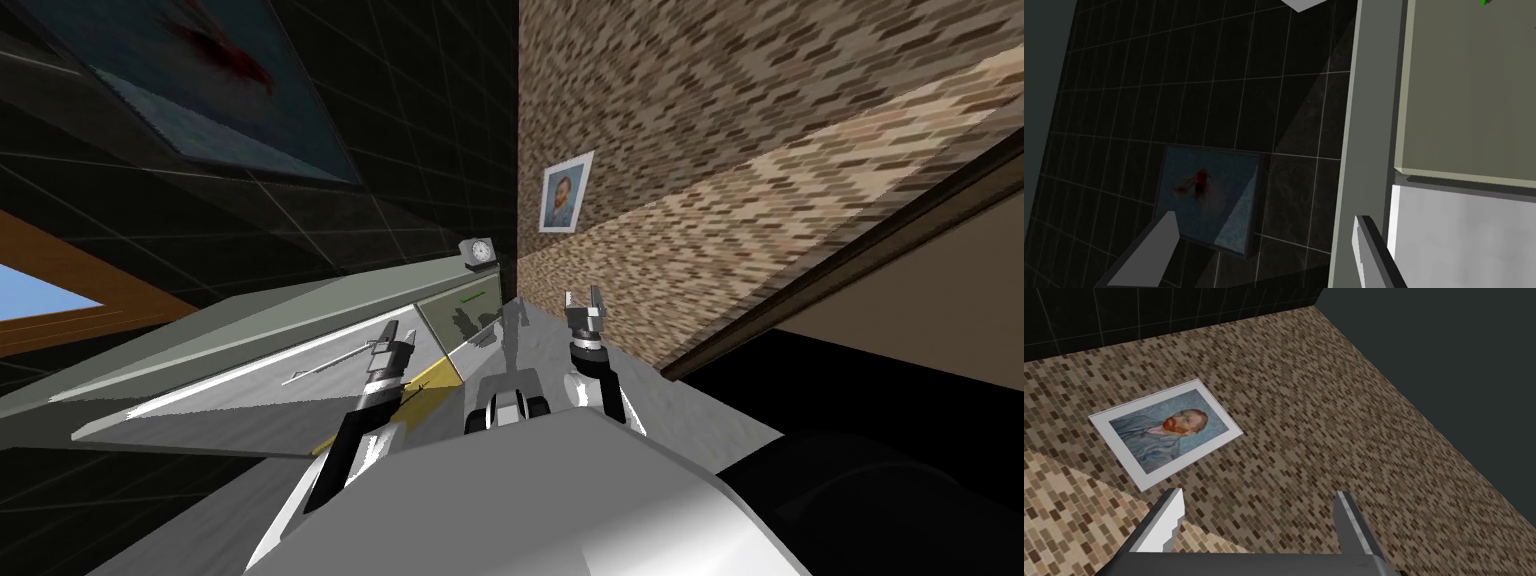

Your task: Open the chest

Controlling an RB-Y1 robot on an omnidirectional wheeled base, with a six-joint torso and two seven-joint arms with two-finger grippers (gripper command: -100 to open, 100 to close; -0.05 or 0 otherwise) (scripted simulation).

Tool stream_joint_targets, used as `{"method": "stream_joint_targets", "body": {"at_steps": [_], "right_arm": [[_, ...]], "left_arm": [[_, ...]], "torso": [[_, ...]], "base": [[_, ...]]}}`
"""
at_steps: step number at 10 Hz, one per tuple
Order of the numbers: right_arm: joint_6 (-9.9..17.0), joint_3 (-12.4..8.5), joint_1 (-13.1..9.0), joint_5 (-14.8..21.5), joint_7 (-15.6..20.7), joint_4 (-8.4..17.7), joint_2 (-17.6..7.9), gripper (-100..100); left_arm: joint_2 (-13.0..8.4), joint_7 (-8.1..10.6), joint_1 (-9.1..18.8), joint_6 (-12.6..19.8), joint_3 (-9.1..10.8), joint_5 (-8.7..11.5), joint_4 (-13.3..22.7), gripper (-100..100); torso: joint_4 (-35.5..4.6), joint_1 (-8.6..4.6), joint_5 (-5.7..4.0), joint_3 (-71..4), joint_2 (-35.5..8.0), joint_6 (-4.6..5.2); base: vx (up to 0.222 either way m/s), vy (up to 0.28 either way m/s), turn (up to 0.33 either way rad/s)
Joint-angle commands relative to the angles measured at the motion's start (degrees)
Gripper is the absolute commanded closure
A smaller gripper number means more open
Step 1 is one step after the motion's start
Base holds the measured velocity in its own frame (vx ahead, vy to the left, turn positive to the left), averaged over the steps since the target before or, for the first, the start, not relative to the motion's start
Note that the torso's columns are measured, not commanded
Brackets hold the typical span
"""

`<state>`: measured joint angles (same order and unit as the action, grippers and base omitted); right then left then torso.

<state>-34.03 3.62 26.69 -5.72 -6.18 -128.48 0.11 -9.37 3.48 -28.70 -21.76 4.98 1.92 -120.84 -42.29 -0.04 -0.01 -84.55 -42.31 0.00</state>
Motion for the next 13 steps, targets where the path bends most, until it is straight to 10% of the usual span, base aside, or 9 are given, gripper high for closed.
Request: {"method": "stream_joint_targets", "body": {"at_steps": [1,13], "right_arm": [[0.0,0.0,0.0,0.0,0.0,0.0,0.0,0],[0.0,0.0,0.0,0.0,0.0,0.0,0.0,0]], "left_arm": [[-0.5,0.52,0.4,0.2,1.56,1.4,2.5,-100],[0.0,2.40,2.7,2.1,7.91,6.9,12.2,-100]], "torso": [[0.0,-0.08,-0.02,-0.1,0.1,-0.01],[0.0,-0.01,-0.01,0.0,0.0,0.00]], "base": [[0.211,-0.162,0.101],[0.162,-0.138,0.089]]}}
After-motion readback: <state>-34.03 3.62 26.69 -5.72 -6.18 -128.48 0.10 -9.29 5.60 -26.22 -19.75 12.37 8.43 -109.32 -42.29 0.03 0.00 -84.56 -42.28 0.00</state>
